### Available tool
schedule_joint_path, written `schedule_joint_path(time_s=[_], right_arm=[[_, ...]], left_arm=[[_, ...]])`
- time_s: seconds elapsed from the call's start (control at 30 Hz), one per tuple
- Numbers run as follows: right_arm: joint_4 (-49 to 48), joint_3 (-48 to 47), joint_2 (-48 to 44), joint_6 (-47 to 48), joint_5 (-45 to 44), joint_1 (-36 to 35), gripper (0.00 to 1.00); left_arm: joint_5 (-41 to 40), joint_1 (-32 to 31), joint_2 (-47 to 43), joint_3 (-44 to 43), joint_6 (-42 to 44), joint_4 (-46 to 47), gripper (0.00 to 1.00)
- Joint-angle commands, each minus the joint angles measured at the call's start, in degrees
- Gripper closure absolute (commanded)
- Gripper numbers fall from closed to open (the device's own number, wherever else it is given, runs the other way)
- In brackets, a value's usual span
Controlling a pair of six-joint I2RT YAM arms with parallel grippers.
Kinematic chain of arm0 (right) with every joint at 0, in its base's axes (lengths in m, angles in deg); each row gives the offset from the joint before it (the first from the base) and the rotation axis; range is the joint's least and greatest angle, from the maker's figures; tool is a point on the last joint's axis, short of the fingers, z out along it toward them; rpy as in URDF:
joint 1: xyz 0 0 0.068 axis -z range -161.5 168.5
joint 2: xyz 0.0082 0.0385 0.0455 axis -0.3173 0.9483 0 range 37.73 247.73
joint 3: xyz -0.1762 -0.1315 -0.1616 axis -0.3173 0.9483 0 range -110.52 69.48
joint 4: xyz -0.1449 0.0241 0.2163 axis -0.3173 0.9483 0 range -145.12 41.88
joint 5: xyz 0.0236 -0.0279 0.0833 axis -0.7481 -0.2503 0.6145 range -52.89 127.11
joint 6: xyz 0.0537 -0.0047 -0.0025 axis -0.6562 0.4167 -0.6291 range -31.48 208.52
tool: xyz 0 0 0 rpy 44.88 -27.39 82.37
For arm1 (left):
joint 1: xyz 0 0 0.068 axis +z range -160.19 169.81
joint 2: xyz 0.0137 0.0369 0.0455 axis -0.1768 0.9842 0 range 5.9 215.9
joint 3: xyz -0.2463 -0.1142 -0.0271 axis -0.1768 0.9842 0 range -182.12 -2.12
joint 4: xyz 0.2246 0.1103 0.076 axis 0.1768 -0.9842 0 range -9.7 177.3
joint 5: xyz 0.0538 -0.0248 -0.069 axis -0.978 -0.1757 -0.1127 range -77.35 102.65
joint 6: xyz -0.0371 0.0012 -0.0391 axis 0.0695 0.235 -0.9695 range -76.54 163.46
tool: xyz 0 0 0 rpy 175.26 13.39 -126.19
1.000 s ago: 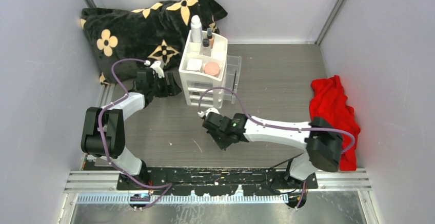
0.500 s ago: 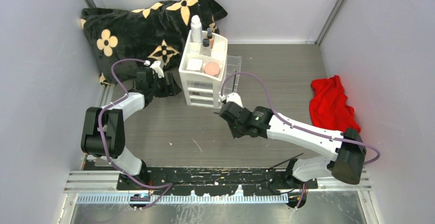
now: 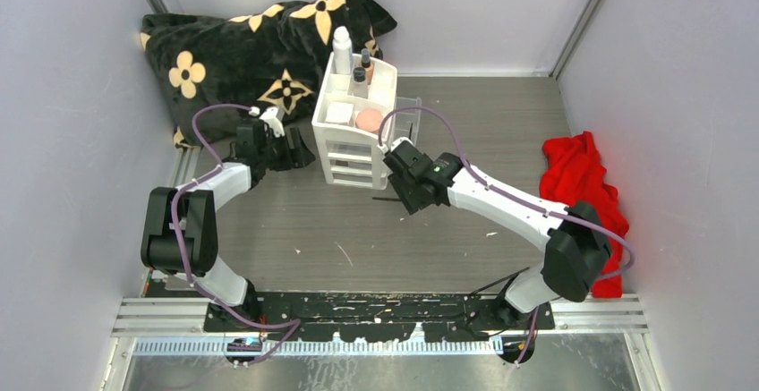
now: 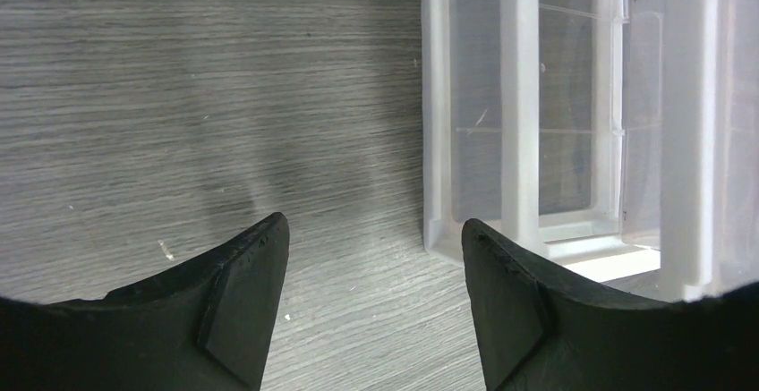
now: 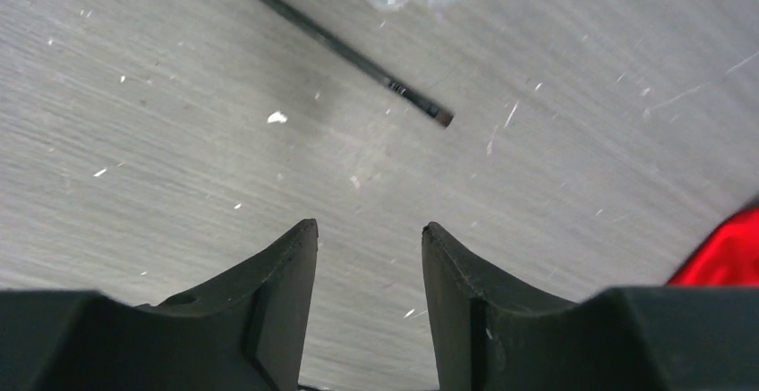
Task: Organize the makeup
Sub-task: Pick up the makeup brush from the center of the board.
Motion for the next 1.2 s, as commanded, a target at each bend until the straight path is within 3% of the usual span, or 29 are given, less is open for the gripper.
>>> schedule_joint_path(time_s=[0.0,0.23,0.47,0.77,1.17], right_arm=[[-4.2,-4.03,2.43,14.22,2.05,2.19,0.49],[-8.98,-0.98,7.19,25.92,10.85,2.72,0.53],[-17.23,4.4,8.4,30.45,16.41,3.96,0.52],[-19.71,2.91,15.05,34.27,14.46,6.37,0.53],[-18.64,1.18,17.35,34.86,13.66,8.18,0.53]], left_arm=[[1.85,1.57,-2.72,1.05,-1.68,4.5,0.29],[2.99,2.4,-1.6,1.2,-2.55,5.88,0.29],[3.28,2.71,-1.29,0.8,-2.74,5.91,0.29],[3.27,2.7,-0.79,1.15,-2.57,6.2,0.29],[3.65,2.71,0.59,0.75,-2.66,6.57,0.29]])
